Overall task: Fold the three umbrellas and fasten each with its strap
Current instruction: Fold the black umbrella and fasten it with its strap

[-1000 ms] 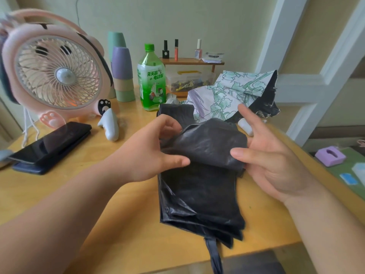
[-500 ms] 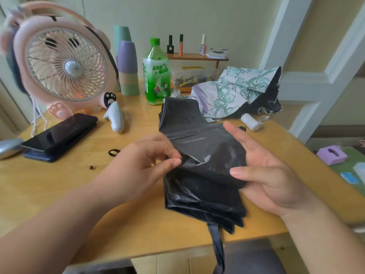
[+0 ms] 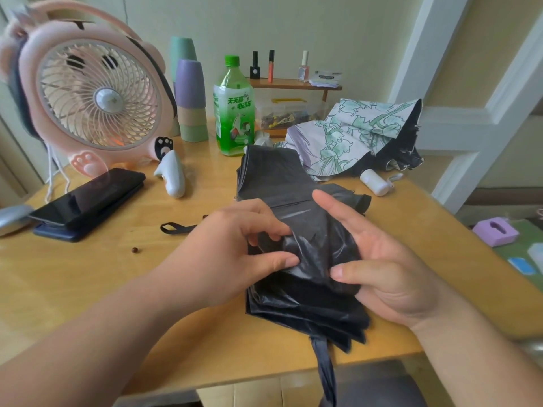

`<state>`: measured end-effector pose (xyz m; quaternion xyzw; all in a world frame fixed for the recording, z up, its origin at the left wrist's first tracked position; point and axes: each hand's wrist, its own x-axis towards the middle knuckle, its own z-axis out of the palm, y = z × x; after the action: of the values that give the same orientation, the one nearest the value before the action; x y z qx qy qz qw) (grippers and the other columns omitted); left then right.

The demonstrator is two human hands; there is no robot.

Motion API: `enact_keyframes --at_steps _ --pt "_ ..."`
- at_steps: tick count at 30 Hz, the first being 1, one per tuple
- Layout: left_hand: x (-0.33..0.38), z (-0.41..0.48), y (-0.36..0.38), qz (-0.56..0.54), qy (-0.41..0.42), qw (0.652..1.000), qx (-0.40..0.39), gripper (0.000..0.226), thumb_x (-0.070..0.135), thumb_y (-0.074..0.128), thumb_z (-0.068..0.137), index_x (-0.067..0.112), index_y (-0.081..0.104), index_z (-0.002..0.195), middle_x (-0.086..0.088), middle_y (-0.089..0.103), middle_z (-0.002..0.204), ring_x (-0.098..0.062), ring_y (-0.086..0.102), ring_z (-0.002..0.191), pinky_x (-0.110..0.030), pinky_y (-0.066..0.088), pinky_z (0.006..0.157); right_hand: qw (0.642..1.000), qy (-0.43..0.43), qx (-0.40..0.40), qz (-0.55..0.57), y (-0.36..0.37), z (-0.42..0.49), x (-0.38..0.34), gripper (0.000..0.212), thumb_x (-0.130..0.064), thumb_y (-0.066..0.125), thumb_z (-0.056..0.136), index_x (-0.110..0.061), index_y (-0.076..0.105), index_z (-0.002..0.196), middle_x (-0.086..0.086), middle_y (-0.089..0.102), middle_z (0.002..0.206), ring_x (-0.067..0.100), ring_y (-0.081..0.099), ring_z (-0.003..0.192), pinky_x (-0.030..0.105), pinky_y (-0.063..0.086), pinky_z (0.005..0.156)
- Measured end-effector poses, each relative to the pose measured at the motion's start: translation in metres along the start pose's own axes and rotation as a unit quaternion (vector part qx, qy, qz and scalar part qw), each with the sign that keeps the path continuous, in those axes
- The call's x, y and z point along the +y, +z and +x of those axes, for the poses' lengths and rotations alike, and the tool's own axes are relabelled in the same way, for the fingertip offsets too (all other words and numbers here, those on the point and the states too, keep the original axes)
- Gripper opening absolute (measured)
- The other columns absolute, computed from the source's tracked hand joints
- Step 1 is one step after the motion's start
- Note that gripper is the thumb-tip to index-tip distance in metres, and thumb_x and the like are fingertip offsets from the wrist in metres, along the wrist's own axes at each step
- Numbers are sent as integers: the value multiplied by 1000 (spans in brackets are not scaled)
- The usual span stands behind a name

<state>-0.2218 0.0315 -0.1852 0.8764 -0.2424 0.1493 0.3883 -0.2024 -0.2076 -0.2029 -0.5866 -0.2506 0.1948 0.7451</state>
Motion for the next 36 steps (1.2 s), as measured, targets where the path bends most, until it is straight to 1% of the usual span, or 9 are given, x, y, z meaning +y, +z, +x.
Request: enact_keyframes --at_steps 7,11,15,19,22,26,31,34,36 --pt "-1 -8 -13 20 46 999 16 21 39 80 82 25 67 73 11 61 76 -11 57 74 -17 43 66 992 -45 110 -49 -6 -11 -5 66 7 76 78 -30 67 132 13 71 129 29 64 127 45 49 110" --pt "-3 -24 -24 -4 74 997 -32 15 37 71 88 26 66 80 9 61 89 -16 58 80 -30 48 69 991 -17 123 -51 -7 -36 -7 59 -31 90 69 -24 72 125 27 75 103 38 73 104 35 59 89" --pt "-1 -34 -20 40 83 994 -62 13 34 70 92 27 66 82 12 62 93 -14 62 85 -25 47 68 971 18 166 -171 -3 -54 2 37 3 68 86 -22 75 114 16 79 95 37 74 98 38 59 91" --pt "6 -36 -10 75 -85 993 2 20 27 81 82 35 64 80 26 64 82 0 59 73 -11 43 61 969 25 178 -170 7 -59 0 33 -28 82 80 -33 76 112 22 76 91 51 66 92 53 52 91" --pt "7 -36 -3 -18 -161 987 19 23 19 85 80 32 66 83 24 66 71 -1 55 57 -11 40 57 981 5 174 -82 5 -59 2 71 -57 93 57 -22 76 115 35 67 89 46 63 87 49 45 92" --pt "13 -33 1 -12 -144 988 57 20 28 84 77 38 67 77 24 57 62 -2 48 55 -10 35 54 985 -7 169 -38 4 -56 6 74 -53 97 50 -15 78 110 38 52 81 36 55 87 45 42 88" --pt "12 -29 -1 -34 -80 996 1 22 41 82 77 47 62 69 17 46 62 -5 43 58 -9 32 59 984 8 169 -50 9 -52 -3 60 -48 94 57 -16 79 106 20 68 78 28 65 79 27 54 76" --pt "12 -26 -5 -165 -168 970 -59 36 44 86 77 28 59 59 11 36 55 -8 30 51 -20 30 55 974 15 183 -131 11 -53 -7 22 -11 73 80 -22 81 98 17 70 73 23 64 71 24 53 69" --pt "8 -26 -5 -271 -234 931 -70 43 43 85 74 13 57 61 2 31 58 -15 24 52 -27 21 51 960 24 188 -204 9 -55 -7 39 8 63 88 -27 81 94 16 72 75 20 65 69 23 53 66"
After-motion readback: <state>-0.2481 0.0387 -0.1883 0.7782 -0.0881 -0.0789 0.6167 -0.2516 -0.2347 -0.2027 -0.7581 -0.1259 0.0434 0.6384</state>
